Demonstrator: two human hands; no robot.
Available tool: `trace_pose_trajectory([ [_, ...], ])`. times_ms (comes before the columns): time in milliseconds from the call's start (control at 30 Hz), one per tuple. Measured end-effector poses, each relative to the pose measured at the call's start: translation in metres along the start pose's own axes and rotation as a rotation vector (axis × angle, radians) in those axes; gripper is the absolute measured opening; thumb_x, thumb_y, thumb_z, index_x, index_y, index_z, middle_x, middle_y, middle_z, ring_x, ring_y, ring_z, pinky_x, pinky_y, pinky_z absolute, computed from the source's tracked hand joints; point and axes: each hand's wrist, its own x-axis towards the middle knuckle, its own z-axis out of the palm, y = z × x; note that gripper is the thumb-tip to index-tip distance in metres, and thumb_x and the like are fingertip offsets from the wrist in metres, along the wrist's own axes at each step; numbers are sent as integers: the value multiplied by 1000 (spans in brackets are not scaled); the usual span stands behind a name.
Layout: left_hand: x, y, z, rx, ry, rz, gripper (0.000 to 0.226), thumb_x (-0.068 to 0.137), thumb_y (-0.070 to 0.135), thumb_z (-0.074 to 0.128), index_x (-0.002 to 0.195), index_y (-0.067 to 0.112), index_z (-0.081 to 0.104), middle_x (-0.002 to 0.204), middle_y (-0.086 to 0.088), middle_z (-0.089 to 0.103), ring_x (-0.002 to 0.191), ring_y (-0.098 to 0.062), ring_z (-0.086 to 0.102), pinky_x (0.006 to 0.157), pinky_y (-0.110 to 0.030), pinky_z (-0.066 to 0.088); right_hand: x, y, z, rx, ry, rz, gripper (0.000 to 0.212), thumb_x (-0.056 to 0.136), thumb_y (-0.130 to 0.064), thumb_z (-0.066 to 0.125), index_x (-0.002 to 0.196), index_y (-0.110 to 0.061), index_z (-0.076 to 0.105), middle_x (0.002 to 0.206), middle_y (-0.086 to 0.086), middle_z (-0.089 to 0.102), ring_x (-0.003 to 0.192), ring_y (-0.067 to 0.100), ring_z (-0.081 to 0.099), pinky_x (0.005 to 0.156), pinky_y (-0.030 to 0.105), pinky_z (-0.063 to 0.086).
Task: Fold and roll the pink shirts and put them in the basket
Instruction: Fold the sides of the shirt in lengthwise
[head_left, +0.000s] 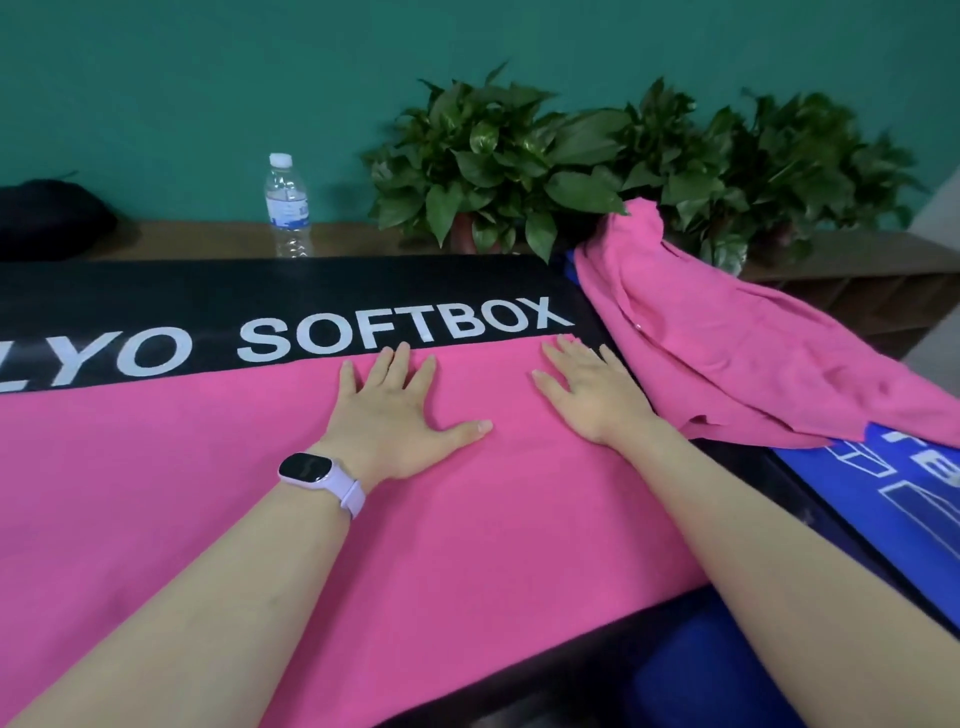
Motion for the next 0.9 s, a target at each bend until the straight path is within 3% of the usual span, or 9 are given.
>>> trace_pose_trajectory([
  [67,-3,1,-3,-2,85,22,110,74,96,14,160,28,16,168,-6,2,155,-20,-4,123,-52,-6,-10,-10,-11,-140,67,30,59,106,-46,25,157,-17,34,166,9,24,154,21,16,126,41,2],
  [133,-13,8,-13,90,202,76,81,93,73,27,155,21,33,166,-8,16,155,-22,6,124,-50,-4,-23,-33,-25,-127,79,46,52,105,-26,34,156,-13,33,165,14,24,154,26,17,126,42,3],
  [233,-42,25,-29,153,292,207,49,103,39,32,146,24,47,157,0,38,148,-20,31,124,-48,6,-62,-82,-40,337,16,-25,52,104,-12,36,157,-12,33,165,10,27,152,22,22,126,37,13],
  [333,-94,33,-30,3,221,112,45,101,32,33,142,22,48,152,0,47,132,-27,51,112,-43,34,-118,-122,-33,561,16,-243,50,106,-19,35,157,-16,33,165,6,29,152,19,22,125,36,18],
  [467,-159,44,2,89,96,-64,57,105,36,22,160,21,19,167,-5,15,154,-26,13,124,-44,13,-166,-123,-7,318,-71,-285,57,107,-48,22,161,-30,19,170,-1,9,156,16,3,127,39,1],
  [567,-171,50,11,15,100,-61,64,103,56,9,161,29,6,169,2,3,155,-20,-1,125,-43,1,-173,-69,-2,182,-41,-149,77,95,-75,3,161,-37,9,169,-9,0,156,13,-4,126,39,-5],
  [700,-171,44,13,19,98,-49,81,93,74,2,161,30,8,168,2,6,155,-20,1,126,-43,0,-172,25,-8,112,-55,31,78,98,-72,10,162,-28,13,170,-4,5,156,12,0,127,36,0],
  [800,-171,46,16,28,107,-47,84,92,77,3,160,30,13,168,1,10,155,-21,5,126,-44,3,-175,41,-10,98,-75,-26,78,100,-68,10,162,-21,12,170,-1,5,156,13,0,127,36,1],
  [900,-178,51,14,12,226,-38,75,99,68,14,152,23,39,160,-3,35,149,-24,27,123,-44,17,-183,30,-14,-14,-35,-37,75,102,-61,4,162,-16,13,170,3,10,156,16,4,127,42,0],
])
